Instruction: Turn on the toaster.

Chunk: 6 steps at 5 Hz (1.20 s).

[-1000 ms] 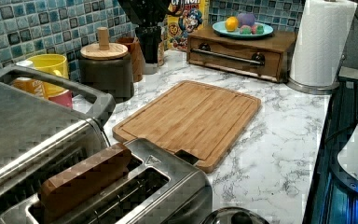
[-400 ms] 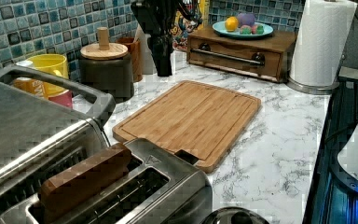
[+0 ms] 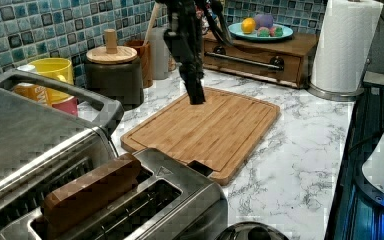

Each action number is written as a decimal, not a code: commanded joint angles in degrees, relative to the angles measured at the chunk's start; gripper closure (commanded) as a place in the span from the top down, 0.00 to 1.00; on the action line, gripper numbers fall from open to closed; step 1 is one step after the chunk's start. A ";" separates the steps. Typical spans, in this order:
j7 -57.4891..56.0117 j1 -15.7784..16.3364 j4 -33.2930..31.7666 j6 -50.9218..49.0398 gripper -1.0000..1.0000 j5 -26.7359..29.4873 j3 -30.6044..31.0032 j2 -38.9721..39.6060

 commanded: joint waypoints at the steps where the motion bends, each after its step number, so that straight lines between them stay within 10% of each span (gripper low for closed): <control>1: -0.41 4.15 -4.96 0.61 0.00 7.99 2.28 -4.64; 6: 11.70 2.90 -0.80 9.24 0.00 9.69 5.93 2.20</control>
